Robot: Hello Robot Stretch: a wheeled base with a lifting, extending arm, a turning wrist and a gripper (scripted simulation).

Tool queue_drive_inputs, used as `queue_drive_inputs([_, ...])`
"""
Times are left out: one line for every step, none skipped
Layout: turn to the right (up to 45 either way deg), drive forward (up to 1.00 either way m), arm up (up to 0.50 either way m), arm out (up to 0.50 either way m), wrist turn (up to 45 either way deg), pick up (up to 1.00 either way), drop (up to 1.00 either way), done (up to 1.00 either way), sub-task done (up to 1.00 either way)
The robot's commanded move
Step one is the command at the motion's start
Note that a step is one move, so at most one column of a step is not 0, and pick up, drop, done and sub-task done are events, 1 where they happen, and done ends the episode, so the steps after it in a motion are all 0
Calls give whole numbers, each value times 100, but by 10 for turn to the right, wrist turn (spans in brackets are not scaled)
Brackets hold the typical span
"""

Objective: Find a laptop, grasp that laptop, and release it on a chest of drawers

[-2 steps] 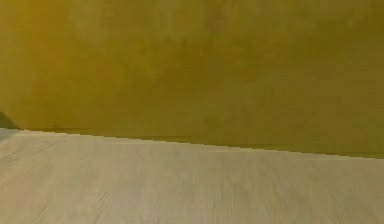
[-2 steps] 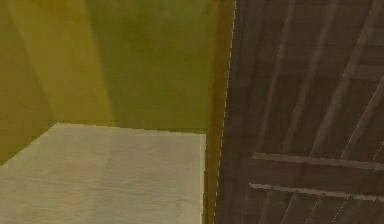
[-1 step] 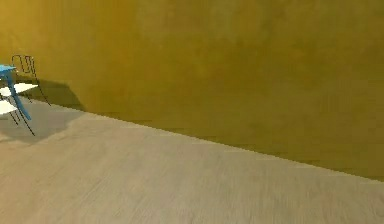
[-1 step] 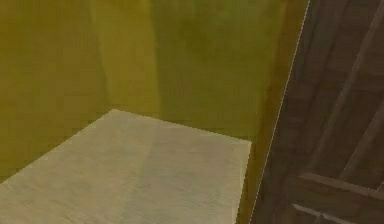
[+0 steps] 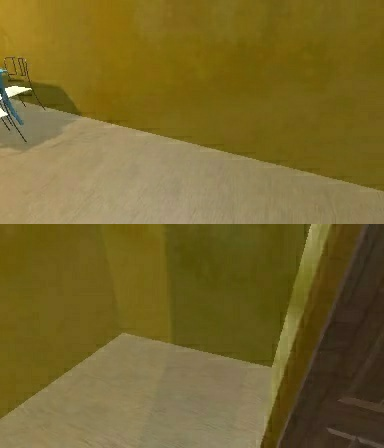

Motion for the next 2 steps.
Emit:
queue_drive_inputs([-30,0,0,0,0,0,0,0,0])
queue_drive_inputs([0,20,0,0,0,0,0,0,0])
